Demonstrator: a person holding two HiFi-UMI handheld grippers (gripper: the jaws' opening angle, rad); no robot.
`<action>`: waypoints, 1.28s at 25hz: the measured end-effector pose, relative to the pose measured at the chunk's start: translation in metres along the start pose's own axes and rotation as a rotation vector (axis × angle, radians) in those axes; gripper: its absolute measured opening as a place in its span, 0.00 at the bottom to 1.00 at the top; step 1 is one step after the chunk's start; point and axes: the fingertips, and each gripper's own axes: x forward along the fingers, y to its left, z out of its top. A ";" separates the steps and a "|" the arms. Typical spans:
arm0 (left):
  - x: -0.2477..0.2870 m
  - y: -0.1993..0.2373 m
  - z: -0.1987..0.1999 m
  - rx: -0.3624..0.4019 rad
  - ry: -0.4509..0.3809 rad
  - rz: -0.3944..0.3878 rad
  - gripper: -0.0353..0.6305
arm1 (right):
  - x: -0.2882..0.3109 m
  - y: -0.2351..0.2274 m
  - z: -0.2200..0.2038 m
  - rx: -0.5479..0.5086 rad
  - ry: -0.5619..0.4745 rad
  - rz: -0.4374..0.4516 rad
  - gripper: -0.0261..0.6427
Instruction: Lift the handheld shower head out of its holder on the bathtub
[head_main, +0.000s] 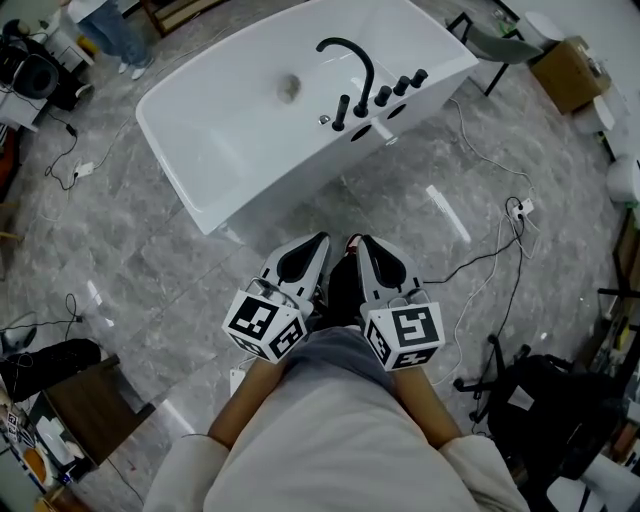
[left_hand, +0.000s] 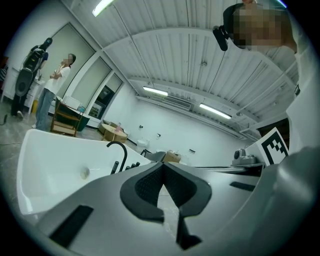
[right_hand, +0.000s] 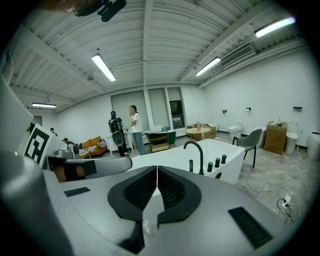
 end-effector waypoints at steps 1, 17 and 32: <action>0.003 0.002 0.001 0.000 0.002 0.004 0.06 | 0.003 -0.002 0.002 0.005 -0.003 0.002 0.07; 0.125 0.031 0.013 -0.029 0.061 0.015 0.06 | 0.077 -0.091 0.034 0.047 0.030 0.041 0.07; 0.268 0.025 0.068 0.066 -0.032 -0.002 0.06 | 0.139 -0.199 0.113 0.010 -0.091 0.125 0.07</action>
